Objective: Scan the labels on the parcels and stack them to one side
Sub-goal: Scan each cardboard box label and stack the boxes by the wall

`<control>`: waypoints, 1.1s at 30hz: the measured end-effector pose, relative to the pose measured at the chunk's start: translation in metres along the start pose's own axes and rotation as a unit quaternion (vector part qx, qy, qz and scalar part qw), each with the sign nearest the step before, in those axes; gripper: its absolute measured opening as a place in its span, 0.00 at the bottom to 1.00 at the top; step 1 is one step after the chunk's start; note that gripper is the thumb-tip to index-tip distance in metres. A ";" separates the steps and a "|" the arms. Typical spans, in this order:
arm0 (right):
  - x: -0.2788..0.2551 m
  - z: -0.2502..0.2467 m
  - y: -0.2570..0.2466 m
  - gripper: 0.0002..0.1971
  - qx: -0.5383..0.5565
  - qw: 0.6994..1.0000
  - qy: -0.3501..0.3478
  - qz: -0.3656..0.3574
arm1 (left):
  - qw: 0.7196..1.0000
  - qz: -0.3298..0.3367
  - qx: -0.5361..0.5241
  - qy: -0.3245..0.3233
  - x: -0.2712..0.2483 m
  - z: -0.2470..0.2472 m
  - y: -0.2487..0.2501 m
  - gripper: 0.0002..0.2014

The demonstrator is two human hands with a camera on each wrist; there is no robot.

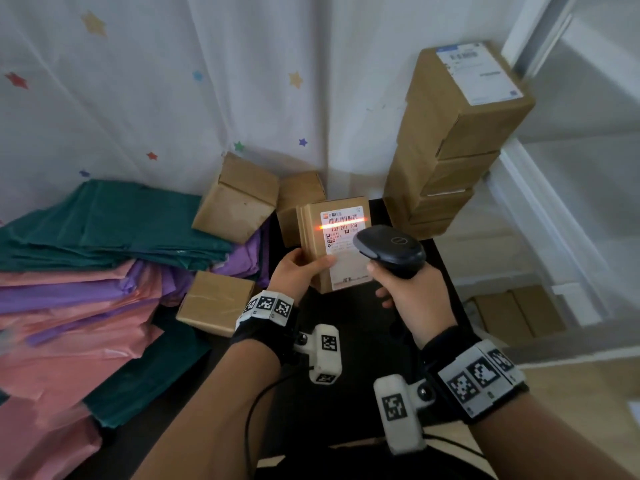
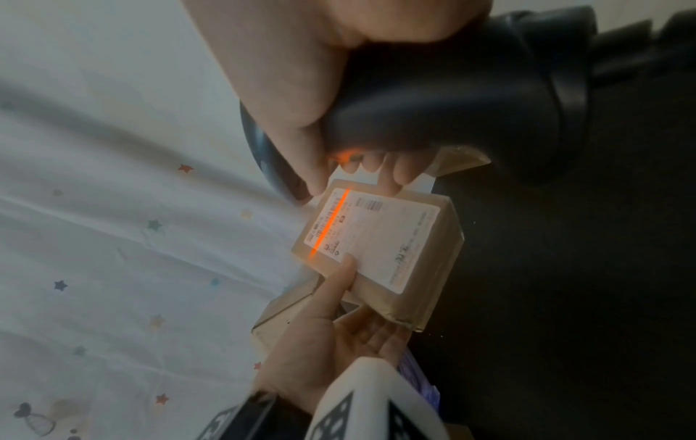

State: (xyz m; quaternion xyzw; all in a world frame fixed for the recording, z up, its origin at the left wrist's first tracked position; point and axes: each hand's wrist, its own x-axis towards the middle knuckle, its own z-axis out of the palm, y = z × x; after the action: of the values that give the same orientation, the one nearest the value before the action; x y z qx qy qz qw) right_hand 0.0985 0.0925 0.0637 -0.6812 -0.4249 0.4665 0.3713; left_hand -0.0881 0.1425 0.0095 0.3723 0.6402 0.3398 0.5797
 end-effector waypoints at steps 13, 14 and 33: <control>-0.001 0.006 0.001 0.14 0.011 0.998 0.042 0.043 | 1.000 -0.012 0.015 -0.012 0.006 -0.002 -0.002 0.18; 0.000 0.004 0.001 0.13 0.013 0.998 0.044 0.043 | 1.000 -0.010 0.015 -0.010 0.008 -0.002 -0.002 0.18; 0.042 -0.050 0.034 0.08 0.050 0.989 0.110 0.088 | 0.988 -0.153 -0.012 -0.008 0.087 0.076 0.023 0.26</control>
State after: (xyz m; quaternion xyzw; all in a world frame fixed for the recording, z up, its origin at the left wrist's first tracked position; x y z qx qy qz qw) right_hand 0.1625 0.1134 0.0339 -0.7437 -0.2957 0.4404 0.4068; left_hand -0.0153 0.2298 -0.0207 0.2655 0.6806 0.2518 0.6348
